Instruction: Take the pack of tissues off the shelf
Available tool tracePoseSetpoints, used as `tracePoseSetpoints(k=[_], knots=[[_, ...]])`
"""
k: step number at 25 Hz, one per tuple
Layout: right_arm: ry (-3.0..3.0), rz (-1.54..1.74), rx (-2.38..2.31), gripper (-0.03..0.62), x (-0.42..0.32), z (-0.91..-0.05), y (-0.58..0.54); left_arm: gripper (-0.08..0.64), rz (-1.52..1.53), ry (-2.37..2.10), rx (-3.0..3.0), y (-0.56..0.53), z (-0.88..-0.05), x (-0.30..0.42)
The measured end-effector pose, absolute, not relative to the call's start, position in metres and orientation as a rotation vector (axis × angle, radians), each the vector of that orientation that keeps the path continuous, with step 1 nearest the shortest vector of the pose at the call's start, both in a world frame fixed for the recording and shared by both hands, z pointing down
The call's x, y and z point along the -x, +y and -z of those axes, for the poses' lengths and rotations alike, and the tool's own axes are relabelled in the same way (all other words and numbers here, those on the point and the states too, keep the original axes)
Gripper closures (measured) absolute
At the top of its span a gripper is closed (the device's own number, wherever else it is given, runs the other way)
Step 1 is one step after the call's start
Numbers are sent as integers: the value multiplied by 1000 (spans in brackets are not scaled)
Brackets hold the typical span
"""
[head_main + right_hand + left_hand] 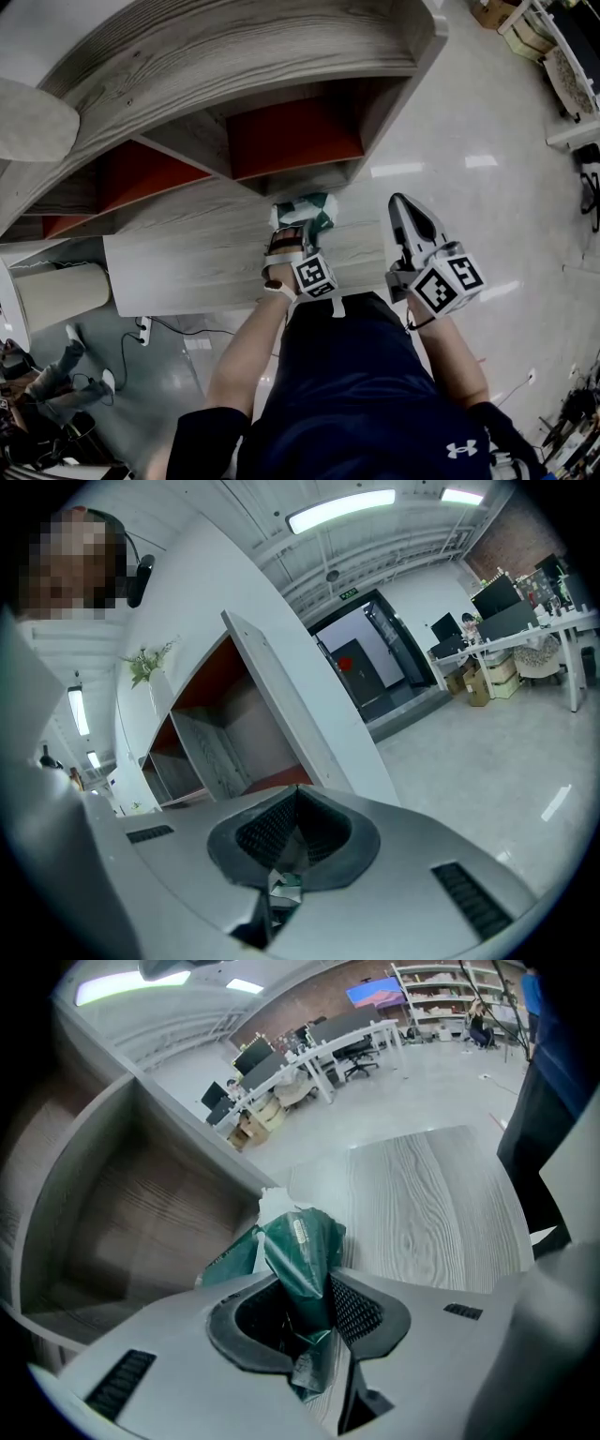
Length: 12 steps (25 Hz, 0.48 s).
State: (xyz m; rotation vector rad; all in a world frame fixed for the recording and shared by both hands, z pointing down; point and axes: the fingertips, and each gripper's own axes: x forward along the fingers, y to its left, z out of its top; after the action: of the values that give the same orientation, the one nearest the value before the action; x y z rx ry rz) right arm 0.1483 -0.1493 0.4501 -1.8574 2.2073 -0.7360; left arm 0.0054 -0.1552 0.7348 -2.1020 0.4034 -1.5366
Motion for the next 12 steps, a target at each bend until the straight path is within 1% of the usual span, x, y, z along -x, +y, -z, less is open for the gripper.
tracePoseSetpoints(k=[9,11,12], knots=[[2214,769,1835,580,-140,-455,-149,436,1562,357,2093,-150,-742,-7],[2221,759,1831,580,-139,-453,-151,402,1553,373,2072,-154,-740,-7],[2225,752,1827,580,-139,-452,-152,366,1547,387,2063,-157,-738,-7]])
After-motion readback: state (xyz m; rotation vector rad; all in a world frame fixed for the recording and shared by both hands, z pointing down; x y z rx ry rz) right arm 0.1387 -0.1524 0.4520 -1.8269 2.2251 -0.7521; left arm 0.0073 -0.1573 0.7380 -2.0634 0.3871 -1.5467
